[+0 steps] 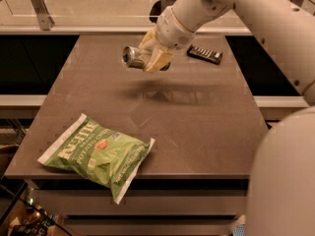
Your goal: Place redbull can upright
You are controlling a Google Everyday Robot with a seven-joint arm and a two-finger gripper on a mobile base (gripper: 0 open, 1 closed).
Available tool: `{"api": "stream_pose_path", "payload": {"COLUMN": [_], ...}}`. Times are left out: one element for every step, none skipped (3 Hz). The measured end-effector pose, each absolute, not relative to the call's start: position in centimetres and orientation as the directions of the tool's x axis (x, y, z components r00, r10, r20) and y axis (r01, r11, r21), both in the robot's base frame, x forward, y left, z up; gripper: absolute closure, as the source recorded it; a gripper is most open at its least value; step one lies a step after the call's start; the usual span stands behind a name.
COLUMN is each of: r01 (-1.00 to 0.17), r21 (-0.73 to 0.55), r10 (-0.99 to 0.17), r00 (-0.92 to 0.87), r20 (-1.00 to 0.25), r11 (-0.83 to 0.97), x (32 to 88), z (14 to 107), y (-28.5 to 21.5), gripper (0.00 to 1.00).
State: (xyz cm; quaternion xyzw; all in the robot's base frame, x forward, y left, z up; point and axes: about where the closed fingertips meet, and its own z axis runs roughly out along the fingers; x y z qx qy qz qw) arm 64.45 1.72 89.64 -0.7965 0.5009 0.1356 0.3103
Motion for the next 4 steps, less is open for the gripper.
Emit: {"api": "stream_pose_path", "payload": {"r01": [-0.946, -0.947, -0.949, -0.953], "r21": [-0.147, -0.107, -0.113, -0.106], "r10": [-0.7, -0.683, -0.678, -0.663], "r00": [0.314, 0.294, 0.291, 0.276], "r20": [-0.642, -0.668, -0.675, -0.696], "r11": [-0.289, -0.302, -0.295, -0.285], "x": [66.01, 66.22, 66.38, 65.62], "z": [86.58, 86.86, 86.87, 87.58], "y": [2.8, 2.86, 3.23, 3.31], "gripper": [1.0, 1.0, 1.0, 1.0]}}
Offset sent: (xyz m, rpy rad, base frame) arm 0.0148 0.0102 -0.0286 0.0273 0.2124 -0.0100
